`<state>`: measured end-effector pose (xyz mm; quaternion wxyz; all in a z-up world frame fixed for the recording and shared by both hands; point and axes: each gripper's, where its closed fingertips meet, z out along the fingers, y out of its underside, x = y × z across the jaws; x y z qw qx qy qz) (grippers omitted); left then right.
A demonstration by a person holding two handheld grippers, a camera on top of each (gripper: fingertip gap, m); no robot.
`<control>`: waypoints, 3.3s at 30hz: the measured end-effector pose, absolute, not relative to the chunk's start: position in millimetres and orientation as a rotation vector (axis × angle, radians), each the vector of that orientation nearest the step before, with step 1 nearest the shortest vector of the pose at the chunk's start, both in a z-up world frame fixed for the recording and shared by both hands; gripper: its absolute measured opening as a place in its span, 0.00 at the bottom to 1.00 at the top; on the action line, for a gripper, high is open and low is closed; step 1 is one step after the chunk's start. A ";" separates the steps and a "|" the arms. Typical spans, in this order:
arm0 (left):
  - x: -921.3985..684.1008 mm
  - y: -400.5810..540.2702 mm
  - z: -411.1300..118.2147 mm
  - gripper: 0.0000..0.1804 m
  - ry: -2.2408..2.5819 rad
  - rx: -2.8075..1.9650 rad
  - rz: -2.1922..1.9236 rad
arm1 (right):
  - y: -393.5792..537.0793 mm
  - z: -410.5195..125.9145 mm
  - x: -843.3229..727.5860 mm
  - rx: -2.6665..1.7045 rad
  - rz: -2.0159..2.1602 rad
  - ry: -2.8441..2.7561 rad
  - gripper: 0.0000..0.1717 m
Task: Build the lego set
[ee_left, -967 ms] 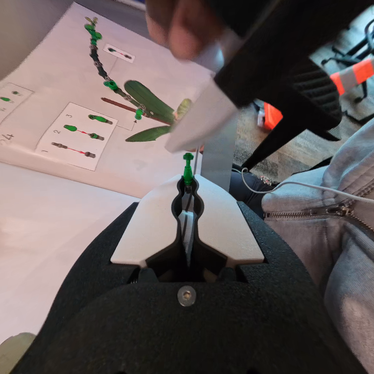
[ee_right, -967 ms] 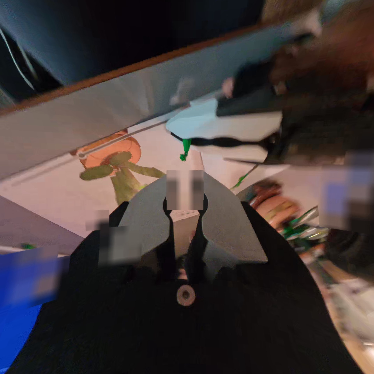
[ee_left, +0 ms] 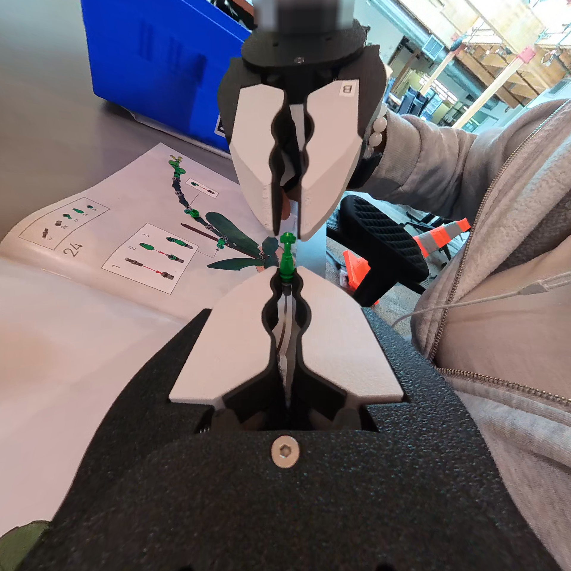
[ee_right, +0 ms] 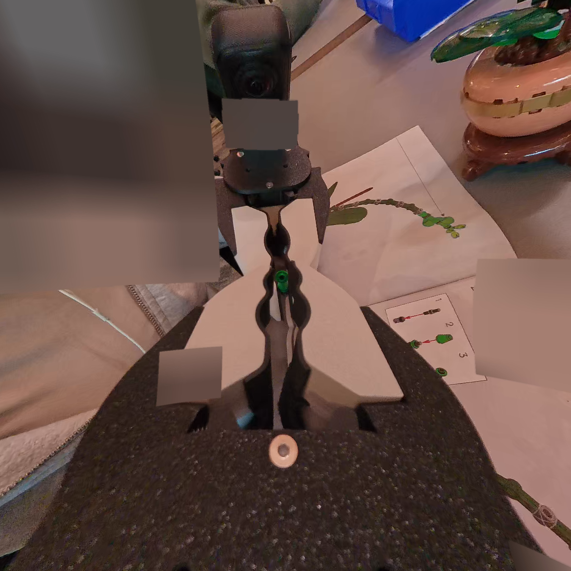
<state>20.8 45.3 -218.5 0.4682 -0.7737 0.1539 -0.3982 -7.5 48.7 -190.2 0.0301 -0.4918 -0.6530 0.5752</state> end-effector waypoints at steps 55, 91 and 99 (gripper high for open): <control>41.6 29.3 -270.6 0.02 0.698 -2.247 -0.728 | 39.5 -239.9 29.4 -1.452 1.290 -2.435 0.03; 42.3 26.9 -272.6 0.02 0.732 -2.250 -0.681 | 32.2 -242.2 28.7 -1.452 1.265 -2.495 0.03; 40.3 27.0 -267.8 0.02 0.694 -2.222 -0.737 | 35.1 -231.7 27.6 -1.382 1.266 -2.401 0.09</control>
